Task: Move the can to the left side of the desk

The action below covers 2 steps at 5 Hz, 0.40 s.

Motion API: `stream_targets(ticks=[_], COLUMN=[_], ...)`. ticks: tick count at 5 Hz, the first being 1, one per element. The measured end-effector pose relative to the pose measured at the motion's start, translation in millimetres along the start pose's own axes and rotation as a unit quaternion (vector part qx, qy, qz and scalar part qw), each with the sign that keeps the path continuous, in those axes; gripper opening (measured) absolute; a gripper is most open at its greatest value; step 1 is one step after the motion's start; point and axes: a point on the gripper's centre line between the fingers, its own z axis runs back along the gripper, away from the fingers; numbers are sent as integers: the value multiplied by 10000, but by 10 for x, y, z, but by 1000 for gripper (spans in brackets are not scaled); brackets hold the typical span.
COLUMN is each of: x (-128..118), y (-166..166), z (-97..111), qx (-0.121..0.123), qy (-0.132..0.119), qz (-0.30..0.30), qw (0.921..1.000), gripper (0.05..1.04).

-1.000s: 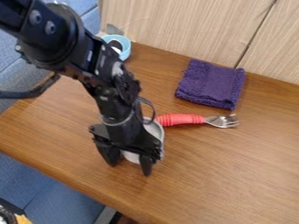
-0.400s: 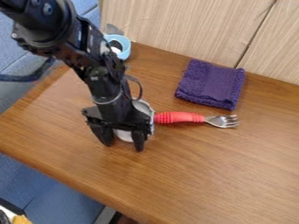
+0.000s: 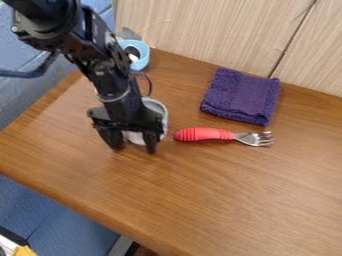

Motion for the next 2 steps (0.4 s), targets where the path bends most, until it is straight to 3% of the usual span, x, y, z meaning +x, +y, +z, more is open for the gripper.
stream_targets(ticks=[2], x=[301], y=[217], z=[-24], qx=[18], qy=[-105], qz=[221], qw=[9997], gripper=[1001])
